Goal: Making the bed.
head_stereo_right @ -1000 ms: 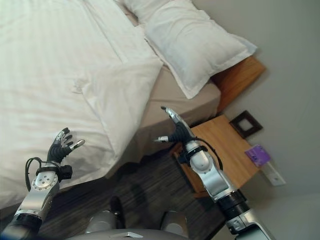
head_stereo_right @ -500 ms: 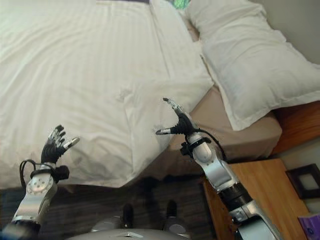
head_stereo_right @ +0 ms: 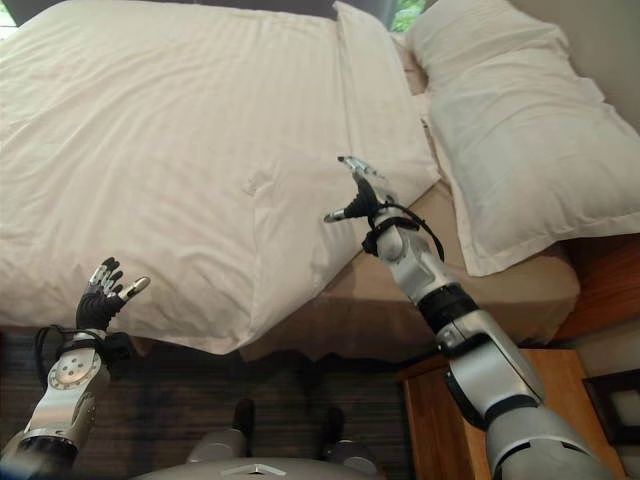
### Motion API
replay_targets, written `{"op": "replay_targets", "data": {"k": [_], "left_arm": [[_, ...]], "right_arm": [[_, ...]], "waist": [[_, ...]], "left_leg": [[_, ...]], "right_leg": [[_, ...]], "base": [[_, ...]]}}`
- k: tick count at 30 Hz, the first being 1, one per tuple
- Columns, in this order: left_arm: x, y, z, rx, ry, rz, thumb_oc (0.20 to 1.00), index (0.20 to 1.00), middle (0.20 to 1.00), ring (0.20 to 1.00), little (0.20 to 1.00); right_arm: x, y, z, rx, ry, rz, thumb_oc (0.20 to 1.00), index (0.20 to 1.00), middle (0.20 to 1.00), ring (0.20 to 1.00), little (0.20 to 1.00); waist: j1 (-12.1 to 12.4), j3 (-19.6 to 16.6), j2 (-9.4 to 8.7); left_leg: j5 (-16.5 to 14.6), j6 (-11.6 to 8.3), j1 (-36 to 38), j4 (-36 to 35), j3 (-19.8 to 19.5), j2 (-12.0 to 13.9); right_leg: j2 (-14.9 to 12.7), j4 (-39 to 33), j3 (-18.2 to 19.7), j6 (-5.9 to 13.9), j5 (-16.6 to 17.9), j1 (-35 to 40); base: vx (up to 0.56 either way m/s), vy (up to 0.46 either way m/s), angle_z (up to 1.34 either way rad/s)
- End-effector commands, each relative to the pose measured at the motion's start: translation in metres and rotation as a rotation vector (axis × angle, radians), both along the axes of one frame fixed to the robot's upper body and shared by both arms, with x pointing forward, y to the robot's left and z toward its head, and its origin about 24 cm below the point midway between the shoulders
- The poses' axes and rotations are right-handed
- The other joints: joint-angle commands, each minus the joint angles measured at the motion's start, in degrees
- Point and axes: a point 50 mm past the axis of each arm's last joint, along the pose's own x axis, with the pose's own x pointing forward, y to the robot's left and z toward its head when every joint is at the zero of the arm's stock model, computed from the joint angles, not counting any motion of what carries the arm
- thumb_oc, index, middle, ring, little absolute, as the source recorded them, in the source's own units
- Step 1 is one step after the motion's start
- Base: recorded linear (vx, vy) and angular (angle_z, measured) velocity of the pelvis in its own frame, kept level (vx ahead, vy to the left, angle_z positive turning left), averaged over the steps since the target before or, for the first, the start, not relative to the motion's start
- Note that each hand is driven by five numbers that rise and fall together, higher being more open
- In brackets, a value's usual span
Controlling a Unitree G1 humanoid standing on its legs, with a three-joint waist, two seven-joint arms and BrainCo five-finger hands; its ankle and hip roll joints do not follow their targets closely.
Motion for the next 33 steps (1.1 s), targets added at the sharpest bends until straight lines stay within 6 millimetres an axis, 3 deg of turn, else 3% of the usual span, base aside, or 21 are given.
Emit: {"op": "replay_targets", "data": {"k": [1,4,9,12,19,20,23,30,31,33], "left_arm": [[0.030,0.005,0.045,0.046,-0.182,-0.046,1.000,1.000,1.000,1.000,1.000],[0.037,0.008,0.057,0.076,-0.209,-0.061,1.000,1.000,1.000,1.000,1.000],[0.049,-0.001,0.069,0.080,-0.252,-0.103,1.000,1.000,1.000,1.000,1.000],[0.051,0.000,0.067,0.086,-0.236,-0.109,1.000,1.000,1.000,1.000,1.000],[0.067,0.004,0.083,0.158,-0.248,-0.119,1.000,1.000,1.000,1.000,1.000],[0.067,0.005,0.084,0.163,-0.245,-0.117,1.000,1.000,1.000,1.000,1.000],[0.075,0.005,0.090,0.190,-0.244,-0.114,1.000,1.000,1.000,1.000,1.000],[0.085,0.004,0.102,0.207,-0.274,-0.109,1.000,1.000,1.000,1.000,1.000],[0.085,0.004,0.103,0.207,-0.274,-0.109,1.000,1.000,1.000,1.000,1.000],[0.058,0.005,0.094,0.201,-0.287,-0.133,1.000,1.000,1.000,1.000,1.000]], "right_arm": [[0.013,0.009,0.060,-0.059,-0.201,0.005,1.000,1.000,1.000,1.000,1.000],[0.025,0.019,0.078,-0.114,-0.214,-0.017,1.000,1.000,1.000,1.000,1.000],[0.030,0.013,0.102,-0.114,-0.268,-0.068,1.000,1.000,1.000,1.000,1.000],[0.032,0.017,0.099,-0.126,-0.248,-0.071,1.000,1.000,1.000,1.000,1.000],[0.039,0.011,0.100,-0.148,-0.207,-0.129,1.000,1.000,1.000,1.000,1.000],[0.039,0.009,0.101,-0.142,-0.204,-0.139,1.000,1.000,1.000,1.000,1.000],[0.041,-0.005,0.108,-0.150,-0.215,-0.201,1.000,1.000,1.000,1.000,1.000],[0.041,-0.017,0.128,-0.208,-0.259,-0.264,1.000,1.000,1.000,1.000,1.000],[0.041,-0.017,0.129,-0.208,-0.259,-0.264,1.000,1.000,1.000,1.000,1.000],[0.039,-0.034,0.133,-0.213,-0.275,-0.303,1.000,1.000,1.000,1.000,1.000]], "waist": [[1.7,2.9,2.01],[2.9,4.0,3.08],[2.8,5.8,4.24],[2.6,5.4,4.42],[3.4,7.2,3.87],[3.4,7.1,3.63],[3.8,8.1,3.85],[4.2,9.5,4.53],[4.2,9.5,4.53],[5.1,9.9,5.24]], "left_leg": [[-4.2,-2.39,2.4,0.6,1.3,3.8],[-3.4,-2.78,-0.3,0.6,0.6,4.2],[-1.1,-2.90,-4.5,0.6,2.9,3.8],[-1.1,-3.08,-5.7,0.6,3.6,4.1],[0.5,-3.84,-9.7,0.6,3.4,4.9],[-0.7,-4.31,-9.3,0.6,3.1,4.9],[-0.4,-4.61,-10.9,0.6,2.6,4.8],[0.2,-4.68,-13.1,0.6,2.0,4.3],[0.2,-4.67,-13.2,0.6,2.0,4.3],[0.1,-4.30,-13.4,0.6,1.5,3.8]], "right_leg": [[-2.5,6.0,-0.3,1.50,-12.3,2.2],[-2.1,7.1,-0.9,1.18,-12.5,-0.8],[-2.8,8.0,-3.9,1.00,-13.2,-2.9],[-2.7,8.5,-4.5,0.98,-13.3,-4.0],[-2.8,11.4,-6.7,0.88,-14.1,-7.6],[-2.8,11.8,-6.2,1.15,-15.5,-7.2],[-3.3,13.5,-6.9,1.25,-15.9,-8.8],[-3.9,15.5,-6.6,1.48,-16.1,-11.8],[-4.0,15.6,-6.6,1.49,-16.1,-11.9],[-4.3,16.3,-6.4,1.54,-16.3,-12.5]], "base": [[-0.02,-0.038,0.20],[-0.02,-0.039,0.13],[-0.02,-0.005,0.30],[0.03,0.030,0.40],[0.04,-0.023,0.24],[0.12,-0.031,0.29],[0.05,-0.016,0.19],[0.00,0.003,0.03],[0.00,0.000,0.00],[-0.01,0.015,-0.04]]}}
